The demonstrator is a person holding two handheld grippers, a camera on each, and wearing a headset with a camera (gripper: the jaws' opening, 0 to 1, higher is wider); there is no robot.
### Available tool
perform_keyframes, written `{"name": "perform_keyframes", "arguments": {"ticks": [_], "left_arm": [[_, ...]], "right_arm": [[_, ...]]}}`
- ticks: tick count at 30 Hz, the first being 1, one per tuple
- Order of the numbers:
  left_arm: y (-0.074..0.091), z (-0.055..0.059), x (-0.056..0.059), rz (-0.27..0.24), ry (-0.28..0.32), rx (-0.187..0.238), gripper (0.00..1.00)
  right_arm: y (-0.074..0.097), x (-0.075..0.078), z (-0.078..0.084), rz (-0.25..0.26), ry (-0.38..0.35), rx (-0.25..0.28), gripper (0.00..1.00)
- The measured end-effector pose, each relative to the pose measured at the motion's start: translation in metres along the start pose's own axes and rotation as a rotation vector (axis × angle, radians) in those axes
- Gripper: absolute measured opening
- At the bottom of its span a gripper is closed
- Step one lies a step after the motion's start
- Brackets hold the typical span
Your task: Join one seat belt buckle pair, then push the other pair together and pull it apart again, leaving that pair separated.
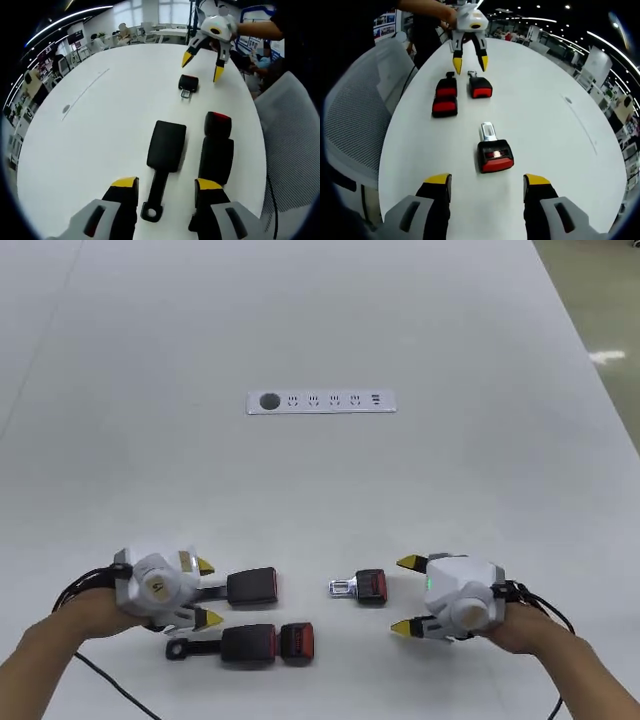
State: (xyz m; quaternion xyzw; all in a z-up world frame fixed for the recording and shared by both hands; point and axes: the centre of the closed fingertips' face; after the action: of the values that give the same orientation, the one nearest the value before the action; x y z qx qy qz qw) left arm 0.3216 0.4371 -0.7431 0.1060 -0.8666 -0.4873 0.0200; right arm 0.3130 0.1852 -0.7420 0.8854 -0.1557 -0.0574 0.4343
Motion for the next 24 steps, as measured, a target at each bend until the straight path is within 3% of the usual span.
{"name": "perform_keyframes", "arguments": {"ticks": [5, 12, 24], "left_arm": [[0.005, 0.013, 0.005, -0.019, 0.048, 0.027, 0.51], [0.013, 0.018, 0.009, -0.086, 0.153, 0.117, 0.57], [0.030, 0.007, 0.038, -0.188, 0.248, 0.246, 0.65]], "right_arm": [[0.001, -0.003, 0.006, 0.014, -0.035, 0.020, 0.60], [0.004, -0.014, 0.010, 0.041, -0.120, 0.065, 0.64], [0.008, -0.039, 0.001, 0.079, -0.256, 0.175, 0.73]]}}
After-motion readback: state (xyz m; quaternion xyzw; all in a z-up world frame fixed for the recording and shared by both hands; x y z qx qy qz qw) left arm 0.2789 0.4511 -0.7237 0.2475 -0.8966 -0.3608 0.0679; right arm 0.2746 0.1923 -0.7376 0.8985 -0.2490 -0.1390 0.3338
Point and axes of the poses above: the centre of the closed fingertips' face, and the gripper's own axes: y roughly backward along the fingers, x roughly to its right, z roughly out of its underside, and after that the axes turned 9 degrees about -y, right-handed
